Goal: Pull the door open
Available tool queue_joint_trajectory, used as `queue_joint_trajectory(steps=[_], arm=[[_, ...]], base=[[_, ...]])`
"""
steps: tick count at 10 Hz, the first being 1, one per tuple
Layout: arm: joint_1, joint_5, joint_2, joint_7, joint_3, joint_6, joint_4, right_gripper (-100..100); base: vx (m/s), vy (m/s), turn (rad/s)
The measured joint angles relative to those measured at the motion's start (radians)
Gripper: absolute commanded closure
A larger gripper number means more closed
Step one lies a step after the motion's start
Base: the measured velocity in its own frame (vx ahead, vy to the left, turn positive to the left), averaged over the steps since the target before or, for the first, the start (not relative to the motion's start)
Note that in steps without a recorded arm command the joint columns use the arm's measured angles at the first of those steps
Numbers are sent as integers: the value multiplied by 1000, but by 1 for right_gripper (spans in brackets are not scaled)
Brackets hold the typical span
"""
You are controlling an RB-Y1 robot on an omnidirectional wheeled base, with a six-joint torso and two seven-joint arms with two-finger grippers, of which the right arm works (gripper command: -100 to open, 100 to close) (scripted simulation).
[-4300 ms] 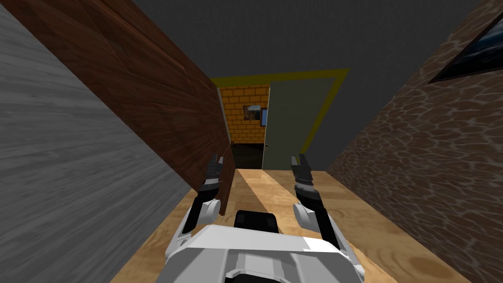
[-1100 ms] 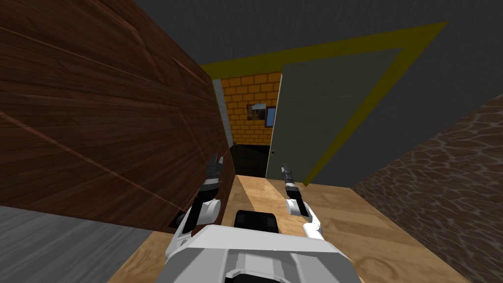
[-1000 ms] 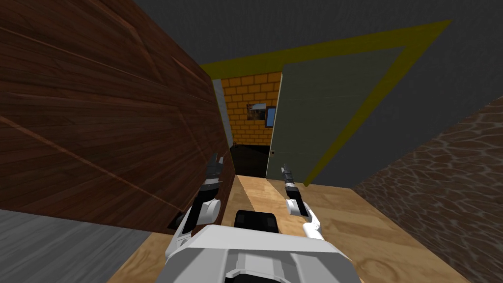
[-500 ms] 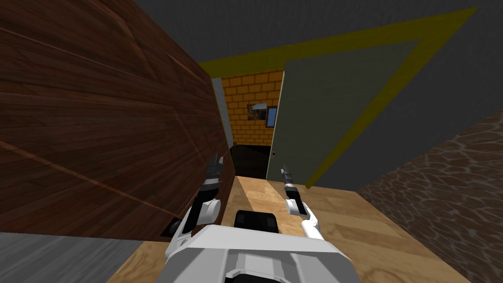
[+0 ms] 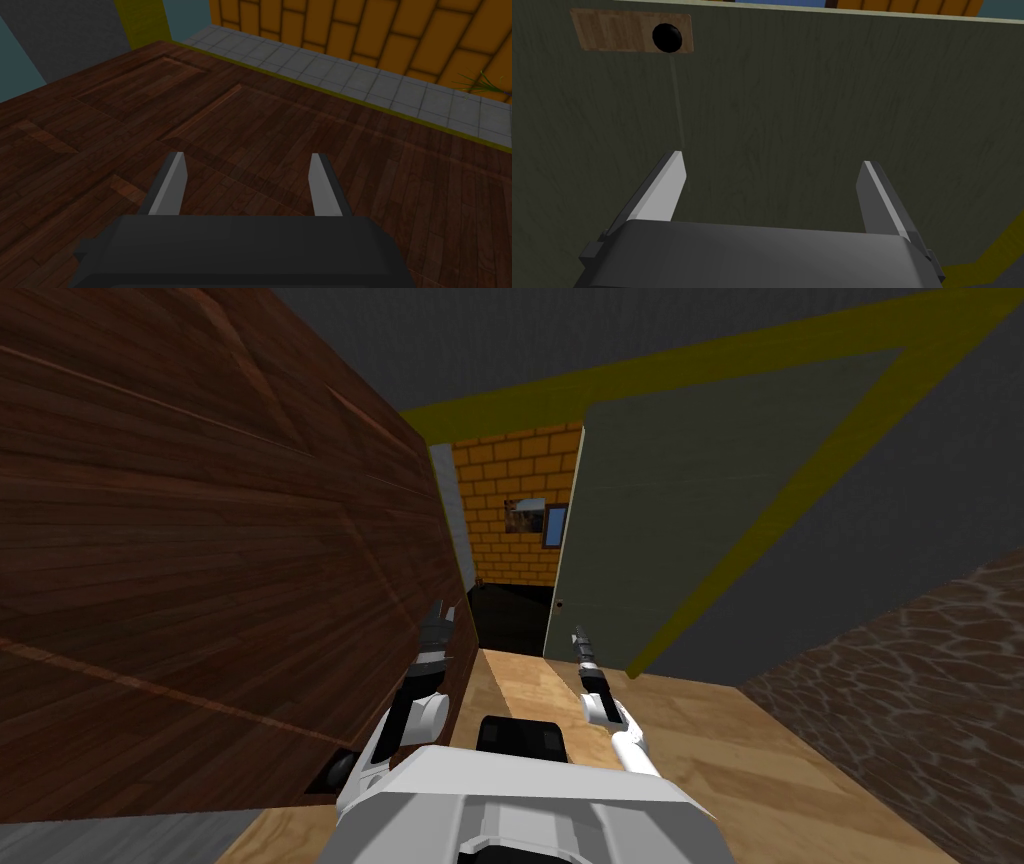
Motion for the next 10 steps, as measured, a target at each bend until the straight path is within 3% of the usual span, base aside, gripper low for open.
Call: queue_joint_trajectory(steps=[5, 10], arm=[[-44, -10, -6, -12, -8, -23, 123, -100], [-111, -25, -15, -28, -19, -54, 285, -100]], base=[[63, -10, 21], [102, -17, 28]])
